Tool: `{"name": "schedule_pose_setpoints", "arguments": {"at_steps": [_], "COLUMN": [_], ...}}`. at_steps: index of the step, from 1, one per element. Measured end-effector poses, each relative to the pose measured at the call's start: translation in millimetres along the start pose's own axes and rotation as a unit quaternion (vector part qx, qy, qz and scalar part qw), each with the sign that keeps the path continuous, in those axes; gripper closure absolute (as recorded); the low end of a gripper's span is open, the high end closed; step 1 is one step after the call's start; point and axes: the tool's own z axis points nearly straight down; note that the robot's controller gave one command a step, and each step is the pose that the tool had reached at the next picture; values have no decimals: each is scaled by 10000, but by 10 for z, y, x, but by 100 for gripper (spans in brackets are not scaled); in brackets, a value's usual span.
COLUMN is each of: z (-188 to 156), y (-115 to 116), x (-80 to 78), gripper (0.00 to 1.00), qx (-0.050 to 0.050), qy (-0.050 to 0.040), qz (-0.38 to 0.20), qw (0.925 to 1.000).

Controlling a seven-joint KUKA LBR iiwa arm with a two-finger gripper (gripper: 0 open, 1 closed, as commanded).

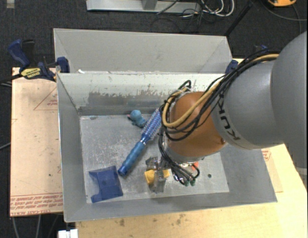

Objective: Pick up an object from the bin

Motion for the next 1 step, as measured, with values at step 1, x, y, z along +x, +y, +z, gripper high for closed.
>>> {"name": "schedule_pose_setpoints", "arguments": {"at_steps": [1], "z": [-329], "y": [2], "x": [-14], "gripper": [100], "qx": [1], "qy": [-18], "qz": [9], "qw": [10000]}}
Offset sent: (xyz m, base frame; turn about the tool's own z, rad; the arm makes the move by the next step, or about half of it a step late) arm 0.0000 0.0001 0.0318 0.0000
